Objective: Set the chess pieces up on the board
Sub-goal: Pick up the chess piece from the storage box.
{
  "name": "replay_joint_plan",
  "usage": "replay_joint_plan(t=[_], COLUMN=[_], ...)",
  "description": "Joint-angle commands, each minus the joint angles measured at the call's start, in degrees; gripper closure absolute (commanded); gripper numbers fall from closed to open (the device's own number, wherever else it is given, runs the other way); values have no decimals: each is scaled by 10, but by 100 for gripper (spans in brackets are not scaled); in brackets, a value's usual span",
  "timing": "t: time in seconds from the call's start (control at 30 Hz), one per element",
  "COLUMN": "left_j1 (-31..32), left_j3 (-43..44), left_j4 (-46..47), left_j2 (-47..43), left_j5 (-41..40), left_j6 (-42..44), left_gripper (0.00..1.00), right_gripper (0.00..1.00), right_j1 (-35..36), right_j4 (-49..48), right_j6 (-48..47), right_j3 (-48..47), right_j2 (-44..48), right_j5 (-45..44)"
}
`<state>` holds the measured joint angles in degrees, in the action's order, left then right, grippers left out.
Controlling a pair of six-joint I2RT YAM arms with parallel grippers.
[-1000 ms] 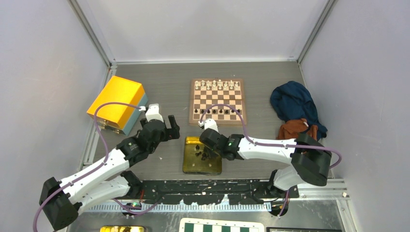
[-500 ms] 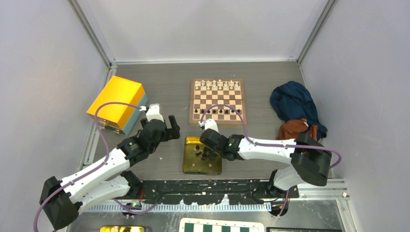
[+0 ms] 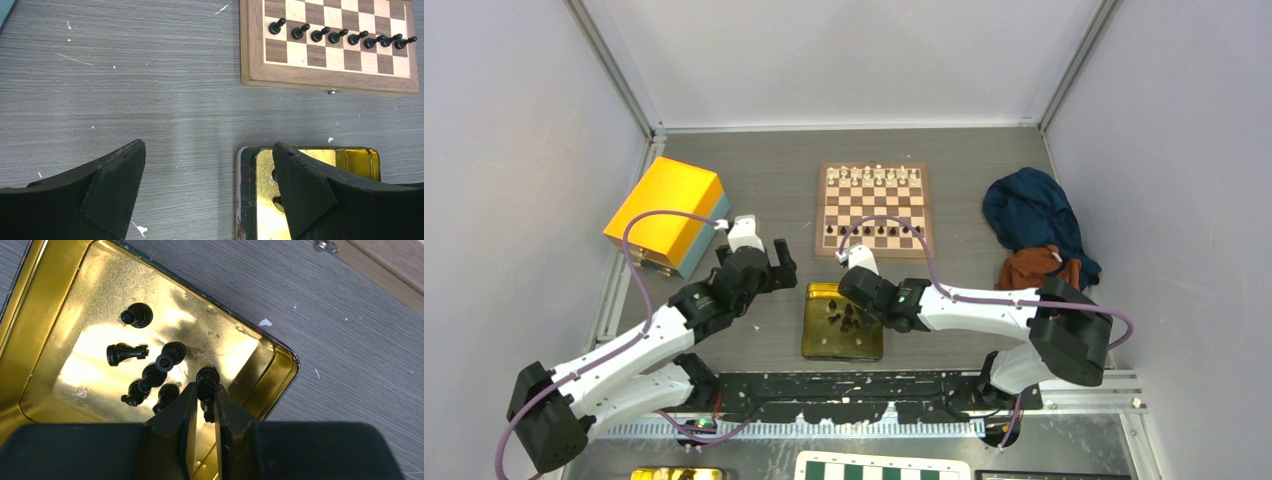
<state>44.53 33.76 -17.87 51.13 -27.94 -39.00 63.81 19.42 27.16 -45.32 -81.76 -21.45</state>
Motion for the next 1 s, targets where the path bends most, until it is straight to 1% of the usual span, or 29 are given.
replay_joint_plan(t=[0.0,0.37,0.57,0.8,0.97], left_j1=[2,2,2,2,2], left_j3=[14,15,16,20,26], left_j4=[24,25,29,31,30], left_j2=[-1,5,11,13,14], left_j5=[-11,-12,-11,-11,-11], left_j6=[-3,-2,-1,2,3], left_gripper=[1,1,2,2,2], right_gripper=[99,99,99,99,99], right_j1=[3,9,11,9,-14], right_j4=[0,33,63,95,110], right_j6=[-15,-25,-23,-33,-39], right_j3=[-15,-54,-97,-168,-216], right_j2=[30,57,83,58,29], right_j5=[-31,-32,-40,-75,-85])
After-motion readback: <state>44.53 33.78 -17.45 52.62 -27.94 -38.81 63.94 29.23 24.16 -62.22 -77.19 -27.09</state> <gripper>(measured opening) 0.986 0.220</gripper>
